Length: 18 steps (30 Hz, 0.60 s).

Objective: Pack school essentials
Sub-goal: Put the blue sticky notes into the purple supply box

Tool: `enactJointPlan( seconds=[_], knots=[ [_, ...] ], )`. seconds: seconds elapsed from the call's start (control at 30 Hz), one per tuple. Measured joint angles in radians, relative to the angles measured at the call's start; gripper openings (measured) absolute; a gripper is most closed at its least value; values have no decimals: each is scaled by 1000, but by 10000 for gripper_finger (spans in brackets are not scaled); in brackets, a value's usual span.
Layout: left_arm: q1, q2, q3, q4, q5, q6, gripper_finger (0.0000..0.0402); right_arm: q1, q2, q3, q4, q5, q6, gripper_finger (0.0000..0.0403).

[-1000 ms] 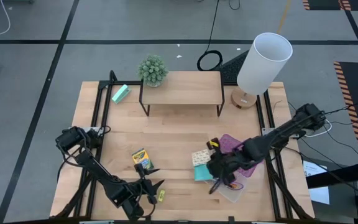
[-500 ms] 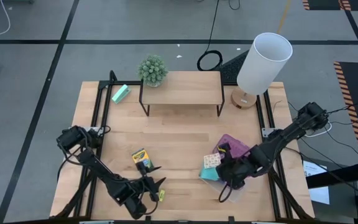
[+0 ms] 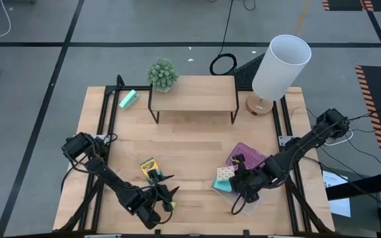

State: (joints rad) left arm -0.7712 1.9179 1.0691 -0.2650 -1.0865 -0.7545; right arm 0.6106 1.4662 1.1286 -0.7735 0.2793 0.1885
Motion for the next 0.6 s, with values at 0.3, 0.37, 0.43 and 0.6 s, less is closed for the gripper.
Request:
enactJointPlan(
  seconds=[0.3, 0.37, 0.43, 0.6],
  knots=[
    [-1, 0, 0, 13, 5, 18, 253, 7, 0, 0, 0, -43, 139, 0],
    [0, 0, 0, 13, 5, 18, 253, 6, 0, -7, 22, -45, 144, 0],
    [-1, 0, 0, 14, 5, 18, 253, 6, 0, -24, 56, -47, 144, 0],
    [-1, 0, 0, 16, 9, 18, 253, 6, 0, -54, 123, -46, 144, 14]
  ],
)
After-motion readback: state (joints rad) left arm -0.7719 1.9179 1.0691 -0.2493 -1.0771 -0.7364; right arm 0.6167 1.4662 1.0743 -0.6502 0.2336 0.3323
